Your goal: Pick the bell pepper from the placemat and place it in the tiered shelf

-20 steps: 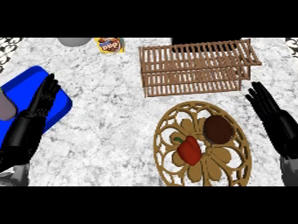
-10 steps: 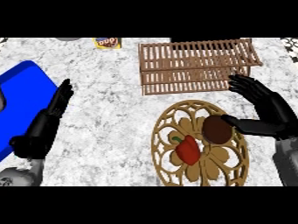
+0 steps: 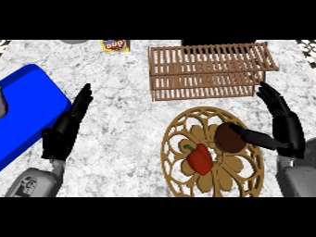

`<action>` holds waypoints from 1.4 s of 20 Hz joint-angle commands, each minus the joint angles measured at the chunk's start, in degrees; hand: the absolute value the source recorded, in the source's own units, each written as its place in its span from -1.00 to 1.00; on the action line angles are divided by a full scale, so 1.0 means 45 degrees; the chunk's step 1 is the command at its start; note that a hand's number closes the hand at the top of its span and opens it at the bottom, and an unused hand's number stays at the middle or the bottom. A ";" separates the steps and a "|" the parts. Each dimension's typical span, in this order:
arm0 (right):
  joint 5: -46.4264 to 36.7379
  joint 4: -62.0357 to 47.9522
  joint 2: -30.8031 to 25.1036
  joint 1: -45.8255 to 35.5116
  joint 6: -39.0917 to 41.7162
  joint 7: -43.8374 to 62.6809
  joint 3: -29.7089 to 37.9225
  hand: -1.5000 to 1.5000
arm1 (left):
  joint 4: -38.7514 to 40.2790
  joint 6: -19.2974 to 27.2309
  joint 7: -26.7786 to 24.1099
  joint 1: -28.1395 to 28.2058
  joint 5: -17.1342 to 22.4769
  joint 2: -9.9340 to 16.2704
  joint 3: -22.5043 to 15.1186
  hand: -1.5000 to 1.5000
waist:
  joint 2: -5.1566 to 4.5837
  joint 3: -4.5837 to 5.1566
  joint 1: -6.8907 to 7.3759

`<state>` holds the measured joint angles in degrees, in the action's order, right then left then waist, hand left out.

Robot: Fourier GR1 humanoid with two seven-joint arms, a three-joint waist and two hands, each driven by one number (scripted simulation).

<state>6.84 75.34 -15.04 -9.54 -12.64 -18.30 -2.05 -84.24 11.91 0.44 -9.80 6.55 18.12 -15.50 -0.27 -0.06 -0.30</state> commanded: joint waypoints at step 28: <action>-0.4068 0.9639 -0.3663 -0.2769 0.7054 1.5479 -0.5738 -1.00 | -0.0109 -0.0484 0.0281 0.0086 -0.0669 -0.0921 0.0441 0.00 | 0.0094 0.0024 0.0101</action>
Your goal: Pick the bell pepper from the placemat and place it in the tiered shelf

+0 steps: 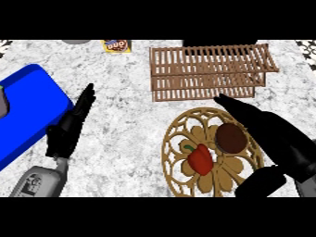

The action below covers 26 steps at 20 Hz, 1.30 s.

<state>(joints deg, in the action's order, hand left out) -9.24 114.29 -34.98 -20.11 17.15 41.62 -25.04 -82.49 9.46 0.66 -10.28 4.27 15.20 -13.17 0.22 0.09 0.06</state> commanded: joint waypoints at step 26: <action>-0.5867 0.0612 0.5290 0.1776 0.1820 0.1983 -0.1454 -1.00 | -0.0764 -0.0953 0.1512 -0.0488 -0.1781 -0.1380 0.1270 0.00 | -0.0038 -0.0021 0.0002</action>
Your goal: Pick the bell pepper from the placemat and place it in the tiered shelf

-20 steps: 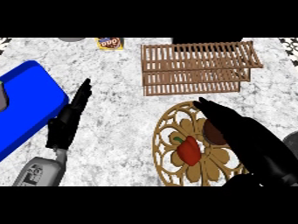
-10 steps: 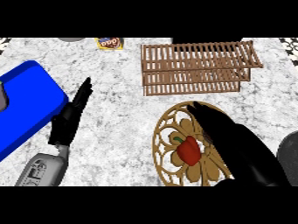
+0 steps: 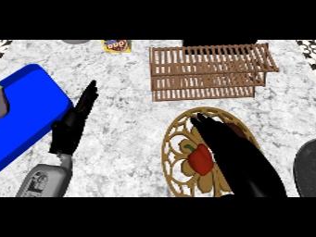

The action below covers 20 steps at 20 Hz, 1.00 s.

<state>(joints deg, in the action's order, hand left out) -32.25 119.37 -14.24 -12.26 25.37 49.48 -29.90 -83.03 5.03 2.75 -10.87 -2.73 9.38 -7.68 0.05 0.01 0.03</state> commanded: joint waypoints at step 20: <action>-0.3275 -0.2090 0.1375 0.1117 0.0382 -0.2094 0.0141 -1.00 | 0.0762 -0.0856 -0.1082 0.0167 -0.0797 -0.0451 0.1159 0.00 | -0.0009 0.0000 -0.0028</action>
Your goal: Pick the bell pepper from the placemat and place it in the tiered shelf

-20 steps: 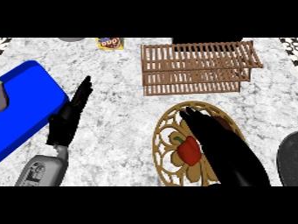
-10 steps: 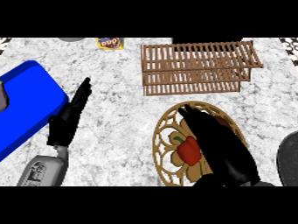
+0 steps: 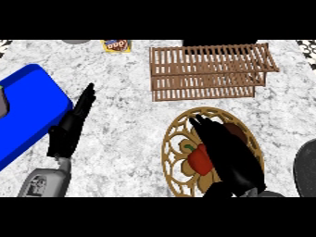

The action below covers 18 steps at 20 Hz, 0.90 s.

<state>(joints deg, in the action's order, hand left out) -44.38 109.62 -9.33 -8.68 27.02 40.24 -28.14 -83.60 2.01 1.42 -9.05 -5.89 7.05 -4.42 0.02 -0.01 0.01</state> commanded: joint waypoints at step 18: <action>-0.1863 -0.3215 0.0794 0.0251 -0.1035 -0.2760 0.0857 -1.00 | -0.0239 -0.1020 -0.0252 0.0482 -0.0141 0.0031 0.0705 0.00 | -0.0002 0.0001 0.0028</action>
<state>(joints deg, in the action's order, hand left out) -51.96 99.11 -5.11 -8.45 24.73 31.89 -25.12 -83.20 -0.48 1.78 -9.99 -7.14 5.91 -1.77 0.02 0.00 0.05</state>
